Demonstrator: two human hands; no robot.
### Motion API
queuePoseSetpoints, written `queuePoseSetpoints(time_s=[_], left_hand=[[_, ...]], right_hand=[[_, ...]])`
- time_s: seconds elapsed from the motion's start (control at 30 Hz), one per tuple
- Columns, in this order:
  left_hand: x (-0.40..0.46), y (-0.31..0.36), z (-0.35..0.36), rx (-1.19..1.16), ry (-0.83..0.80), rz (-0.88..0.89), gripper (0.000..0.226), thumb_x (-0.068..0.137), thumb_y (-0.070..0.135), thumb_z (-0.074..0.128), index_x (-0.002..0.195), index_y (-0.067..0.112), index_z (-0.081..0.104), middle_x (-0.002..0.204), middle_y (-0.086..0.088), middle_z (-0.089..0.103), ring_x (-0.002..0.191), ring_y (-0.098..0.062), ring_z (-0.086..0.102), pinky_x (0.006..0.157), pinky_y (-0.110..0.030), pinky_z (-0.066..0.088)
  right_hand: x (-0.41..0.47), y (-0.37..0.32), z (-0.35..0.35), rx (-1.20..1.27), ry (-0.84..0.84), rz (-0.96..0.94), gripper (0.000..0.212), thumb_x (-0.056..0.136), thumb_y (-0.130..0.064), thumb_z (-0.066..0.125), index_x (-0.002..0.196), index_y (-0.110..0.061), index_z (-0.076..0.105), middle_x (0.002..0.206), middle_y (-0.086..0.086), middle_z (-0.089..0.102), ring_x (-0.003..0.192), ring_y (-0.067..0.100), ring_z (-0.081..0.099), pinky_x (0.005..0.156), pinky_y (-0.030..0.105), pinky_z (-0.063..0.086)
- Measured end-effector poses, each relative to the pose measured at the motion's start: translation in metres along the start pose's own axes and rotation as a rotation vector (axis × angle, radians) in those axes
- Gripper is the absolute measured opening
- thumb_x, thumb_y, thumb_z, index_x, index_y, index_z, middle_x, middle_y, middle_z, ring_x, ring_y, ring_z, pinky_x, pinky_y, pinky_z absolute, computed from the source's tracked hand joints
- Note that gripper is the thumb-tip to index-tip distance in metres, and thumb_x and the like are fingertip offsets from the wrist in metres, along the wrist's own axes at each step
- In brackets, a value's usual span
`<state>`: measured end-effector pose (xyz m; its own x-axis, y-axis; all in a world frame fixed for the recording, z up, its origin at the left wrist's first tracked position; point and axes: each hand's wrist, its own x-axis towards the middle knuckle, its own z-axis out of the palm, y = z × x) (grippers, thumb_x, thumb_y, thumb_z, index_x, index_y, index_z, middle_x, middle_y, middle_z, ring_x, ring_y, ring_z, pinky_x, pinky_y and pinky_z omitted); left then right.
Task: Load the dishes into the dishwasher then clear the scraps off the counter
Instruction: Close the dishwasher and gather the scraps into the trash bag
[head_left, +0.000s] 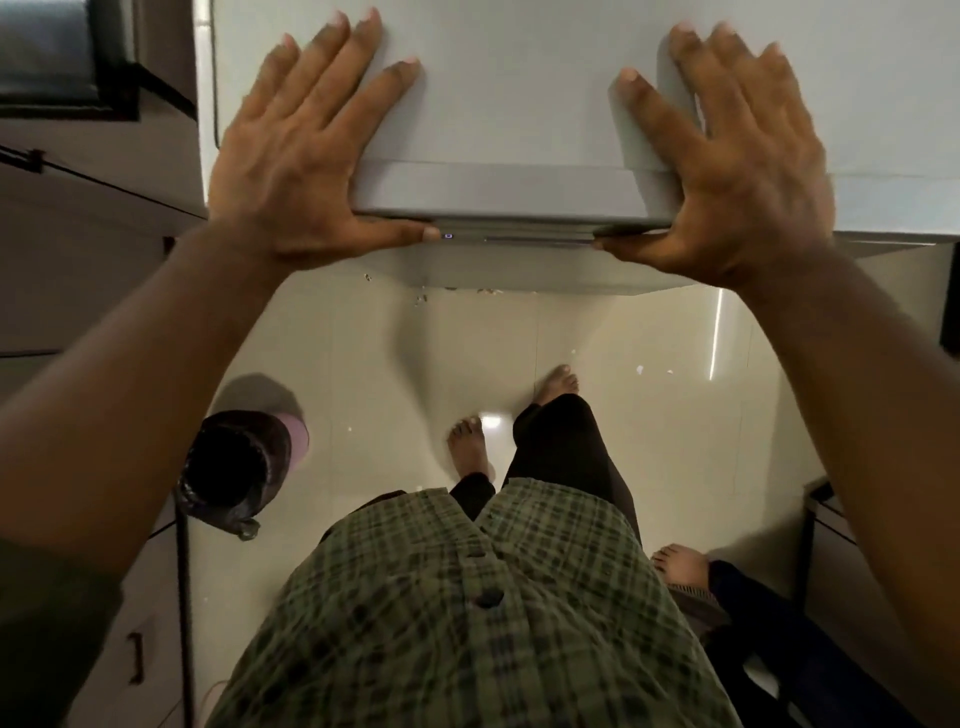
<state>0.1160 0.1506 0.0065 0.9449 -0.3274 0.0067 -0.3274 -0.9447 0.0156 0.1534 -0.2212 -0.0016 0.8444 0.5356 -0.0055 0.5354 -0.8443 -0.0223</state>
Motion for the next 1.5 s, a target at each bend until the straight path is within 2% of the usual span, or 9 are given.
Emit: queuePoseSetpoints(time_s=[0.3,0.53,1.27,1.5], left_hand=[[0.002,-0.003,0.003,-0.013,-0.027,0.009,0.115,0.082,0.092,0.046,0.167,0.022,0.014,0.174,-0.012,0.009,0.162,-0.029,0.007,0.129,-0.054,0.012],[0.002,-0.003,0.004,-0.027,-0.034,0.003,0.119,0.079,0.094,0.047,0.167,0.021,0.016,0.174,-0.011,0.01,0.162,-0.028,0.008,0.129,-0.054,0.012],[0.004,-0.002,0.005,-0.051,0.001,0.012,0.116,0.078,0.086,0.062,0.165,0.018,0.025,0.173,-0.013,0.017,0.16,-0.03,0.016,0.127,-0.057,0.02],[0.004,-0.003,0.004,-0.068,-0.003,0.009,0.115,0.078,0.086,0.06,0.164,0.016,0.028,0.172,-0.014,0.019,0.16,-0.032,0.017,0.126,-0.059,0.022]], right_hand=[[-0.001,0.002,0.006,0.018,0.049,-0.011,0.109,0.085,-0.086,0.052,0.167,-0.024,0.018,0.172,0.019,0.016,0.159,0.04,0.014,0.128,0.059,0.012],[0.0,0.0,0.01,0.028,0.125,-0.002,0.104,0.084,-0.084,0.055,0.165,-0.023,0.029,0.17,0.019,0.025,0.158,0.04,0.022,0.125,0.06,0.019],[0.001,0.0,0.01,0.056,0.149,0.012,0.096,0.088,-0.081,0.053,0.162,-0.022,0.037,0.168,0.018,0.03,0.156,0.04,0.026,0.122,0.063,0.025],[0.002,0.0,0.01,0.067,0.159,0.01,0.094,0.089,-0.079,0.056,0.16,-0.02,0.04,0.166,0.02,0.033,0.155,0.043,0.029,0.119,0.065,0.029]])
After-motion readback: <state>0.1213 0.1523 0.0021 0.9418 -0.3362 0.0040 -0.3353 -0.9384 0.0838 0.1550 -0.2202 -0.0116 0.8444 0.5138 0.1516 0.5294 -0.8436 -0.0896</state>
